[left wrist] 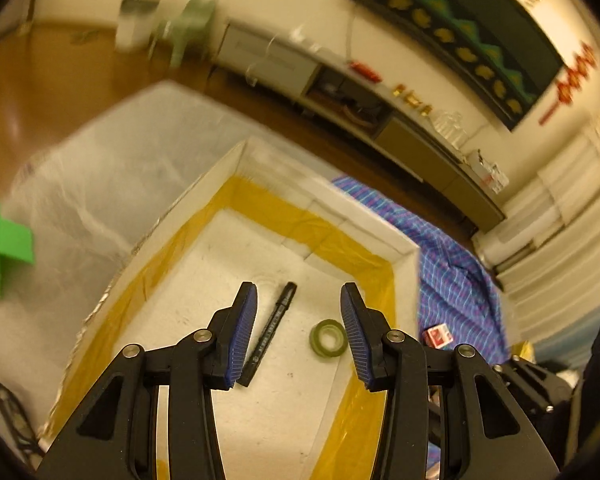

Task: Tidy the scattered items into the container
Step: 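Move both grippers back toward the remaining items on the plaid cloth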

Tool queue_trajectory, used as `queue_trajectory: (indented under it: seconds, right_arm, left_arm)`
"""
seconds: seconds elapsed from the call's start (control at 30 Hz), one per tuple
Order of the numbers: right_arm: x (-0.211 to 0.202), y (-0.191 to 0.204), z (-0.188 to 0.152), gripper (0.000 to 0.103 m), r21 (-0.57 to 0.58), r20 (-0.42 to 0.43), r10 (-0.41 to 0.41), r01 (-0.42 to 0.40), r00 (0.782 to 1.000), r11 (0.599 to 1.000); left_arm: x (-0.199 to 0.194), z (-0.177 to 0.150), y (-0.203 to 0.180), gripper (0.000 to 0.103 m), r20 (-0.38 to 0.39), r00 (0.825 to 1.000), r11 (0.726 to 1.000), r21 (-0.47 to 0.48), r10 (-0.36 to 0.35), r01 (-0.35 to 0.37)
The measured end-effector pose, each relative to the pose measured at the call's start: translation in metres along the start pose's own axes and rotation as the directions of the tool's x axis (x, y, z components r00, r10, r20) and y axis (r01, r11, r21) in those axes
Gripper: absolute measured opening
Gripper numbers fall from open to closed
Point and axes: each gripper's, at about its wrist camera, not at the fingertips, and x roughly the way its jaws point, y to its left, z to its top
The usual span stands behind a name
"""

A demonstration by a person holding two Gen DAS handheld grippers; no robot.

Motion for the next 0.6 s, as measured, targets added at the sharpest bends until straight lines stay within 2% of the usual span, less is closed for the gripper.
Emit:
queue_trajectory:
  seconds: [0.13,0.27,0.4,0.6]
  right_arm:
    - [-0.032,-0.004,-0.032,0.048,0.011,0.046,0.028,-0.029,0.999,1.0]
    - [-0.056,-0.017,-0.066,0.049,0.02,0.058,0.025,-0.026,0.998,0.999]
    - [-0.077,-0.042,-0.105,0.049,0.049,0.06,-0.001,-0.002,0.998,0.999]
    - [-0.091,-0.092,-0.172,0.049,0.166,0.029,-0.043,0.038,0.999,0.985]
  left_arm:
    - [-0.035,-0.02,-0.033,0.046,0.078,0.997,0.99,0.143,-0.026,0.015]
    - [-0.047,-0.041,-0.069,0.046,0.103,0.993,0.962,0.273,-0.058,0.028]
    - [-0.042,-0.066,-0.099,0.046,0.051,0.994,0.931,0.357,-0.097,0.072]
    - [-0.022,-0.109,-0.151,0.046,-0.072,0.987,0.859,0.486,-0.146,0.162]
